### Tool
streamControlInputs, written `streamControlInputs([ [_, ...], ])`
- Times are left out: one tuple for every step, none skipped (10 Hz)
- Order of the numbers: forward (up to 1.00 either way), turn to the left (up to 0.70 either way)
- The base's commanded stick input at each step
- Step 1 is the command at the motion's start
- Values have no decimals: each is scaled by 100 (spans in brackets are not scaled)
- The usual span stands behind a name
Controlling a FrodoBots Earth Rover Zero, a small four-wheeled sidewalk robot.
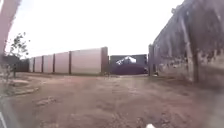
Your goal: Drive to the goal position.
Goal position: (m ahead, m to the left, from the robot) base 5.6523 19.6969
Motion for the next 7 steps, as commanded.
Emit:
streamControlInputs([
  [70, 0],
  [70, 0],
  [70, 0],
  [70, 0],
  [70, 0],
  [70, 0],
  [70, 0],
])
